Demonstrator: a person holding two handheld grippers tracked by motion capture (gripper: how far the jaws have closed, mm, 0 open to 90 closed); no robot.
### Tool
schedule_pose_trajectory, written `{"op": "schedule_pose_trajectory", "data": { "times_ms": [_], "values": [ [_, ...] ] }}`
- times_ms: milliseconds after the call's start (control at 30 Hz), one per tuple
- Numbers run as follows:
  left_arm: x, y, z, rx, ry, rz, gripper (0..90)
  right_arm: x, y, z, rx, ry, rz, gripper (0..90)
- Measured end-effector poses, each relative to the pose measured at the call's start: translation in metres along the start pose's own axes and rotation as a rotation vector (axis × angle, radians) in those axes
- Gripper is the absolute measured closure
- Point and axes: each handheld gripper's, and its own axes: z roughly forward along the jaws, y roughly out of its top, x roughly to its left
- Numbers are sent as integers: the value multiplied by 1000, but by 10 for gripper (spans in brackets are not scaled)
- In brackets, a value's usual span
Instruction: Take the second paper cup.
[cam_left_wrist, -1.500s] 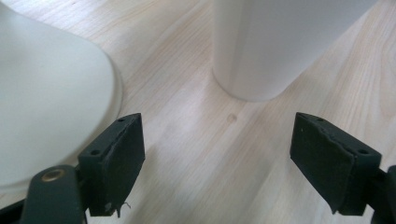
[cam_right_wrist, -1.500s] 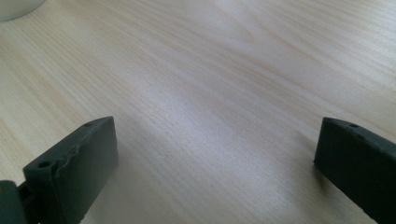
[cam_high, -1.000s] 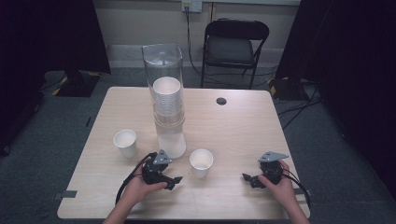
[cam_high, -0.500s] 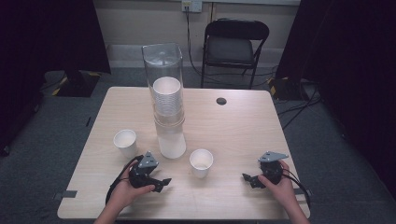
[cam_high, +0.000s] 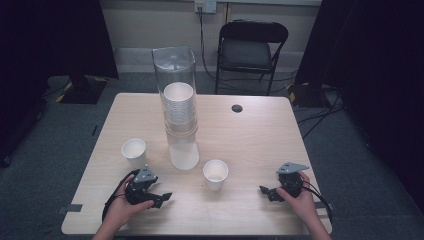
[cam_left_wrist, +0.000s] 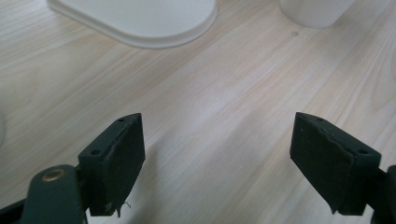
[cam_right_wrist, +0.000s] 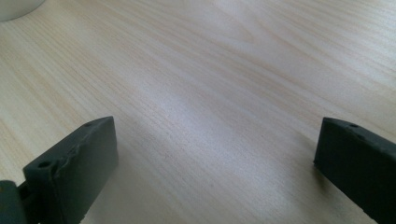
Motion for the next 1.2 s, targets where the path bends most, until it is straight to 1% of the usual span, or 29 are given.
{"op": "schedule_pose_trajectory", "data": {
  "times_ms": [33, 67, 133, 200, 233, 267, 300, 400, 600, 700, 733, 767, 833, 867, 900, 933, 967, 1033, 1100, 1200],
  "values": [
    [1, -2, -1, -7, 0, -5, 180, 0, 0, 0, 0, 0, 0, 0],
    [3, -3, -3, 6, 5, 1, 180, 0, 0, 0, 0, 0, 0, 0],
    [5, -6, -4, 1, 2, -4, 180, 0, 0, 0, 1, 1, 1, 0],
    [7, -10, -6, -9, -4, -19, 180, 0, 0, 0, 1, 1, 1, 0],
    [9, -11, -7, -7, -6, -17, 180, 0, 0, 0, 0, 0, 0, 0],
    [10, -12, -8, -9, -2, -27, 180, 0, 0, 0, 0, 0, 0, 0],
    [11, -14, -8, -15, -7, -32, 179, 0, 0, 0, 0, 0, 0, 0],
    [14, -16, -10, -8, -4, -24, 179, 0, 0, 0, 0, 0, 0, 0],
    [17, -22, -13, -14, -4, -38, 179, 0, 0, 0, 0, 0, 0, 0],
    [19, -26, -14, -12, -1, -29, 175, 0, 0, 0, 0, 0, 0, 0],
    [19, -27, -14, -14, -8, -36, 174, 0, 0, 0, 0, 1, 0, 0],
    [19, -29, -14, -24, -10, -32, 171, 0, 0, 0, 0, 0, 0, 0],
    [20, -30, -15, -27, -6, -24, 172, 0, 0, 0, 0, 0, 0, 0],
    [20, -30, -15, -29, -6, -28, 172, 0, 0, 0, 0, 0, 0, 0],
    [21, -31, -15, -31, 0, -11, 171, 0, 0, 0, 1, 1, 1, 0],
    [21, -32, -16, -24, 3, -2, 171, 0, 0, 0, 0, 0, 0, 0],
    [20, -33, -15, -36, 4, 0, 171, 0, 0, 0, 0, 0, 0, 0],
    [21, -34, -16, -32, 9, 27, 170, 0, 0, 0, 0, 0, 0, 0],
    [20, -35, -15, -41, 11, 27, 169, 0, 0, 0, 0, -1, 0, 0],
    [21, -36, -15, -40, 12, 46, 169, 0, 0, 0, 0, 0, 0, 0]
  ]
}}
